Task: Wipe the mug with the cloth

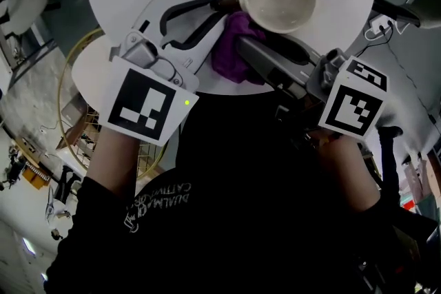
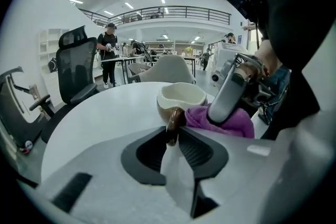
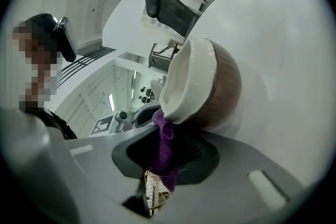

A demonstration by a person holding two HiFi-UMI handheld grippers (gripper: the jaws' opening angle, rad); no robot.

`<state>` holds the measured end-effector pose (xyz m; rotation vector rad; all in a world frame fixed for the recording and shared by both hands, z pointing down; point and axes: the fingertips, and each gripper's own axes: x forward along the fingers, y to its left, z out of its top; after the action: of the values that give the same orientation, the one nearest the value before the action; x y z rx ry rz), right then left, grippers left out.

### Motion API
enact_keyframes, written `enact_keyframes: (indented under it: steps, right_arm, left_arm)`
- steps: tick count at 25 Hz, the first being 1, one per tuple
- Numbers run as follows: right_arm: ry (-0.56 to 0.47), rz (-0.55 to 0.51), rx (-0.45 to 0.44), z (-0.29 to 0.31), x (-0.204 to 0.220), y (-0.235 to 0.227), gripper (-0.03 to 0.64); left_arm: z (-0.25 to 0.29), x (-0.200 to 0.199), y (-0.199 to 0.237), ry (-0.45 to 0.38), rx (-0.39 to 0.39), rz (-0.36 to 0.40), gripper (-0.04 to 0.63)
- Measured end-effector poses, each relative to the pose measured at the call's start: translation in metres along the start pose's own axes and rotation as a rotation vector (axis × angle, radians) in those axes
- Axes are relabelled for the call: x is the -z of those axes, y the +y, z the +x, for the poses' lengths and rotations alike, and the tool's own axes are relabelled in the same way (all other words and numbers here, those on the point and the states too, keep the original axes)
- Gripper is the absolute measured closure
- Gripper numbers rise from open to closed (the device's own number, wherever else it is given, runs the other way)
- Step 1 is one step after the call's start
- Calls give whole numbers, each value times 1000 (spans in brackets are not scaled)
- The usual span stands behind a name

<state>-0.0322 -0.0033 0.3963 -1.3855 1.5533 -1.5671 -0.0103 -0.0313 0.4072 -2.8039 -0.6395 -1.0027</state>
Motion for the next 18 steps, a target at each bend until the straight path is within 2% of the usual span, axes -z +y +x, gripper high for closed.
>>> enact_keyframes:
  steps: [3,6,13,18]
  right_arm:
    - [-4,-2,1,-18,-2,-10,532]
    - [-8,5,11,-16,-6,-18,531]
    - [-11,54,51,-19,-4,-22,531]
    - [-19,76,83,-28,-11,-22,531]
  left_arm:
    - [13,-4,-15,36,13,70,526]
    - [16,0,-12,55,26,105,529]
    - [8,12,-5,76,54,114,531]
    - [6,15,-5,120,99,125,531]
